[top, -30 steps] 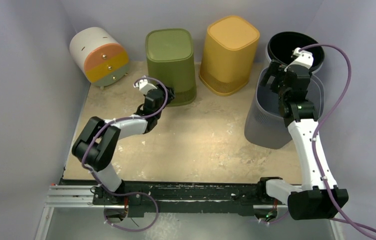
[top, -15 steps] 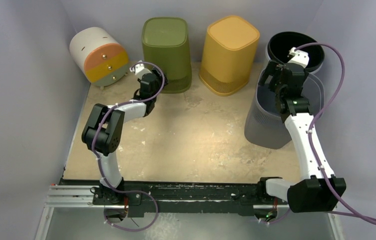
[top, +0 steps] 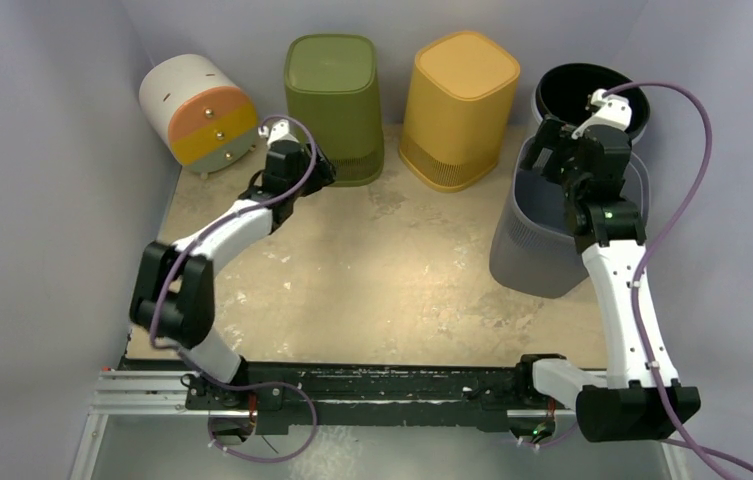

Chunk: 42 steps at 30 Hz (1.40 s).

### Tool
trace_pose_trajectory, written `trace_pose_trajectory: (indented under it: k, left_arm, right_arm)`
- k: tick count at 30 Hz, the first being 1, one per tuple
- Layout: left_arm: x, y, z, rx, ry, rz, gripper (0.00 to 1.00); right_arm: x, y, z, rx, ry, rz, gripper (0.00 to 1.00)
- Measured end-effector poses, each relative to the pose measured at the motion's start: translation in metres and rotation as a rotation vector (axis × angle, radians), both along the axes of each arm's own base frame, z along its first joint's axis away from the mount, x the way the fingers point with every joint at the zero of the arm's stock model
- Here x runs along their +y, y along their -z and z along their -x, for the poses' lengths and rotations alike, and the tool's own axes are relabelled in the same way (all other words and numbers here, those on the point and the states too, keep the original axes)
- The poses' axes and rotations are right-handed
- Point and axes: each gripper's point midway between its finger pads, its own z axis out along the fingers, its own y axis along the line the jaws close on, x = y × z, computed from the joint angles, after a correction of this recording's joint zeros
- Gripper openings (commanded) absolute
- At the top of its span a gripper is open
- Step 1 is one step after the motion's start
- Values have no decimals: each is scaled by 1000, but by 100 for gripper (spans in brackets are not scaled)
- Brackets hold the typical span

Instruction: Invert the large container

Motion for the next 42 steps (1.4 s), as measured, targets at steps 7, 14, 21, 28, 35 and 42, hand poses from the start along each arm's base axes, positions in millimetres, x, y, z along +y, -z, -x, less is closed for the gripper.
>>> trace_pose_trajectory:
  k: [7,14,21,28,35,42]
  left_arm:
    - [12,-77,76,-57,108,-3,66]
    - [23,-35,128,61,148,-26,66]
    - [30,-6,157,143,163,-37,67]
    - [32,-19,166,101,168,-23,66]
    - [36,-14,176,119,168,-30,66]
    - [42,-21,188,120,164,-43,67]
  right_arm:
    - [33,1,19,40,-154,-48,100]
    - [50,16,43,123,-229,-74,83]
    - [65,42,57,207,-290,-105,70]
    - [84,56,59,251,-347,-137,22]
    - [114,56,52,255,-405,-106,0]
    - [213,55,58,275,-594,-86,0]
